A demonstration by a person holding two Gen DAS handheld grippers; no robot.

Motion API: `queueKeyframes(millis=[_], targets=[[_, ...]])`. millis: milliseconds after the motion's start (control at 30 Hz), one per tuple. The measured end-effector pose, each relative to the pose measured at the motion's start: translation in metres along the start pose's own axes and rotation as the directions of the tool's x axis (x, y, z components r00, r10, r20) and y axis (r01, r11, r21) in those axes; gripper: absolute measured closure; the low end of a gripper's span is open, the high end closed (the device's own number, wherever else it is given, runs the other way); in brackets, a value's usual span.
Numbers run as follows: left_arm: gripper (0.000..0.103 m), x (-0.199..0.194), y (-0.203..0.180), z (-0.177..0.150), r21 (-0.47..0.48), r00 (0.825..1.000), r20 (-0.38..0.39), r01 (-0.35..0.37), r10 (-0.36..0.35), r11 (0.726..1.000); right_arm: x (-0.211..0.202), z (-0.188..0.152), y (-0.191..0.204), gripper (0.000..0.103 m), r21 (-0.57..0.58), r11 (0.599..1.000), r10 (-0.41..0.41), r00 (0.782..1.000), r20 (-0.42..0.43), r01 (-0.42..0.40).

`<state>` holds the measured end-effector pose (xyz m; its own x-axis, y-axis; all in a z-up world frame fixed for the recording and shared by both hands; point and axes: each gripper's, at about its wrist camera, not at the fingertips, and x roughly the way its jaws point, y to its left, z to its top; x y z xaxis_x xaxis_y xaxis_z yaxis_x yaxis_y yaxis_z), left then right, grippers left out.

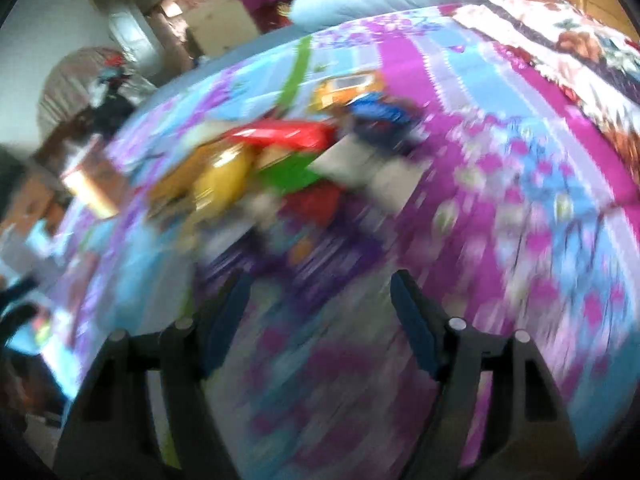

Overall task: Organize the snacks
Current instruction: 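Move both tools back over the snack pile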

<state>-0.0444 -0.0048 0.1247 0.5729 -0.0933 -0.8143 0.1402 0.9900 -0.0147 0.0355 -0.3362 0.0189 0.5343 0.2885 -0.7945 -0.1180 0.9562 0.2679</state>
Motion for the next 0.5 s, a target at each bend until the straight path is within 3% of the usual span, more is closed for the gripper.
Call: queueKeyframes(millis=[100, 167, 300, 367, 467, 500], targets=[[0.029, 0.01, 0.001, 0.001, -0.005, 1.0, -0.013, 0.018, -0.018, 1.0, 0.031, 0.027, -0.012, 0.028, -0.058, 0.996, -0.069, 0.997, -0.024, 0.067], [0.029, 0.013, 0.002, 0.002, -0.011, 1.0, -0.01, 0.025, -0.025, 1.0, 0.041, 0.04, -0.012, 0.021, -0.094, 0.994, -0.049, 0.999, -0.011, 0.048], [0.029, 0.019, -0.001, 0.004, -0.01, 0.998, 0.0, 0.056, -0.056, 0.998, 0.054, 0.051, -0.01, 0.025, -0.139, 0.99, -0.033, 0.999, -0.011, 0.031], [0.029, 0.022, -0.005, 0.005, -0.005, 0.997, 0.0, 0.074, -0.074, 0.997, 0.046, 0.047, -0.012, 0.055, -0.095, 0.995, -0.017, 1.0, -0.01, 0.016], [0.029, 0.028, -0.014, 0.007, -0.005, 0.993, 0.005, 0.119, -0.119, 0.993, 0.024, 0.031, -0.008, 0.073, -0.053, 0.999, 0.014, 1.0, 0.014, -0.013], [0.029, 0.031, -0.017, 0.008, 0.003, 0.99, 0.005, 0.139, -0.139, 0.99, 0.014, 0.024, -0.008, 0.074, -0.027, 0.998, 0.049, 0.999, 0.023, -0.048]])
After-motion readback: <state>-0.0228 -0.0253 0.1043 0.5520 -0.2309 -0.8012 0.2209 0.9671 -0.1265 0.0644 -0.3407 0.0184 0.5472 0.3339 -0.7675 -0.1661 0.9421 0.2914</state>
